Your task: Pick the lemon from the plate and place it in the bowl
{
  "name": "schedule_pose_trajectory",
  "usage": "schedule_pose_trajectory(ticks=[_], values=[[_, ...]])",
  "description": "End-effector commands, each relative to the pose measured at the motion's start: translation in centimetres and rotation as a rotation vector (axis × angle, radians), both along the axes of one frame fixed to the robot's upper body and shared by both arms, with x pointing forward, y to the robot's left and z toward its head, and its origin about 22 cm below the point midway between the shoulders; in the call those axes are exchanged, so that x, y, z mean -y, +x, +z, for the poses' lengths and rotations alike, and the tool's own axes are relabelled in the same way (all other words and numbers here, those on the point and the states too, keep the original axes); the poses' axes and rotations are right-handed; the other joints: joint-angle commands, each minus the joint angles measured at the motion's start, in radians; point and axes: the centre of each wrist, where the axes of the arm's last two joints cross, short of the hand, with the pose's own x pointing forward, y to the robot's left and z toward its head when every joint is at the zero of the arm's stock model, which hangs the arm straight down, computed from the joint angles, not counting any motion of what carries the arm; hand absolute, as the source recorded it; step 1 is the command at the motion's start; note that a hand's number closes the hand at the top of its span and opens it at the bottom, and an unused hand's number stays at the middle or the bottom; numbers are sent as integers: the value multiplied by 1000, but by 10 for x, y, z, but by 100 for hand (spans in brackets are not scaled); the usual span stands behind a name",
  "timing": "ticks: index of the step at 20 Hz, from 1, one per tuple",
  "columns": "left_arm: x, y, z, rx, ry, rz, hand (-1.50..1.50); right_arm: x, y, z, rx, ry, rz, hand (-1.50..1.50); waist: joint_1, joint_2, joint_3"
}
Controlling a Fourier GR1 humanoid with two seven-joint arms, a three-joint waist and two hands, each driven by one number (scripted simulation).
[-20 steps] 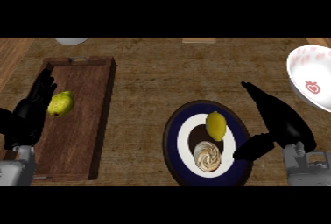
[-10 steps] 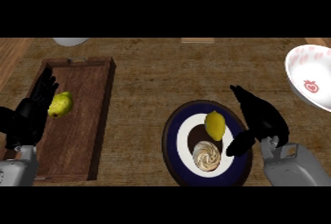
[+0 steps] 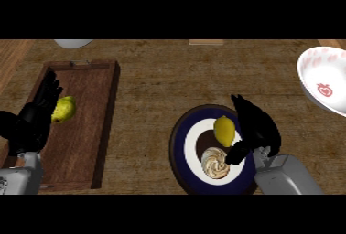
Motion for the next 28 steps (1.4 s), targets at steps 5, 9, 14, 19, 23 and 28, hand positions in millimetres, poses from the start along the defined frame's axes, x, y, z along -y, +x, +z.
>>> schedule_pose_trajectory(ticks=[5, 9, 14, 19, 23, 28], values=[[-9, 4, -5, -6, -5, 8, 0, -8, 2, -14, -49, 10, 0, -150, -2, 0, 0], [-8, 20, 1, 6, -5, 10, 0, -26, 6, -38, -27, 9, -15, -150, -2, 1, 0], [-1, 10, -2, 0, 3, -6, 0, -7, 7, -41, -32, 11, -32, -150, -2, 0, 0], [-3, 1, 10, 12, 7, -19, 0, 2, 25, -62, -79, 48, -44, 150, 2, 1, 0], [8, 6, 11, -3, -5, -11, 0, -10, 27, -68, -62, 59, 57, 150, 1, 1, 0], [-12, -4, 5, 14, 5, -23, 0, -20, 52, -72, -32, 62, 64, 150, 6, 2, 0]])
